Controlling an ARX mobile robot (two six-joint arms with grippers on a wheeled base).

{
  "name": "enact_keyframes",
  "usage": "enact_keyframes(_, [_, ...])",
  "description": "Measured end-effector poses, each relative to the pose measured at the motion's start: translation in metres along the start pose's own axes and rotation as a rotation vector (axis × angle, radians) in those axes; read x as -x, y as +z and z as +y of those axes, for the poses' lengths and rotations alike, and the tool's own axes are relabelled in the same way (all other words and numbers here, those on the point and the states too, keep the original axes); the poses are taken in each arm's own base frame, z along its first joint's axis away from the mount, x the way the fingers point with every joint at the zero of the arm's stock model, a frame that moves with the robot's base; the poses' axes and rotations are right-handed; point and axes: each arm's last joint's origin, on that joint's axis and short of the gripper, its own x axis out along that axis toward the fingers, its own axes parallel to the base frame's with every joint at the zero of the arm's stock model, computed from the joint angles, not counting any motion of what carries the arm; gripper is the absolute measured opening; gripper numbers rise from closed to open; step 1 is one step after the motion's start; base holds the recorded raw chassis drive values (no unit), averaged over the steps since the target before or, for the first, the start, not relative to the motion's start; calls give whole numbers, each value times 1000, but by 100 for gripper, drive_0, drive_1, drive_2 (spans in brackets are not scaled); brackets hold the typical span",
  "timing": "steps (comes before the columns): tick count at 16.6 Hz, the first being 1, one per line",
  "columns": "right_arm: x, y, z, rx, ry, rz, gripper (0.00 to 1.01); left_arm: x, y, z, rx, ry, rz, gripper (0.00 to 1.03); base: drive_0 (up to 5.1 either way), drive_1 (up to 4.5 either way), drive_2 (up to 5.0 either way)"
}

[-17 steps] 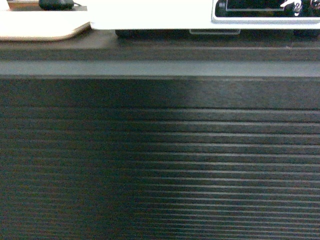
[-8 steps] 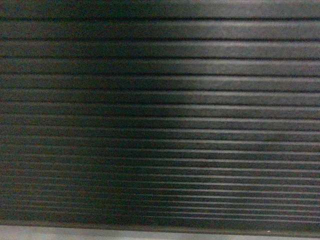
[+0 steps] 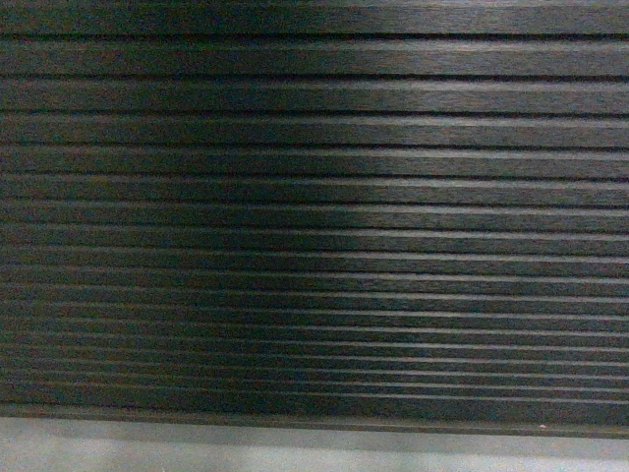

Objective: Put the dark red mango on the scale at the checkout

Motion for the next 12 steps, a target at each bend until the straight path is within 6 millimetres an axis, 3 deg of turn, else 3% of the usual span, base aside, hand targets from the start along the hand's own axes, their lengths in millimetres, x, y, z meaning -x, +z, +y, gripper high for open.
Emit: enact_keyframes(12, [0,0,0,0,0,0,98,0,0,0,0,0,-1,98,0,0,0])
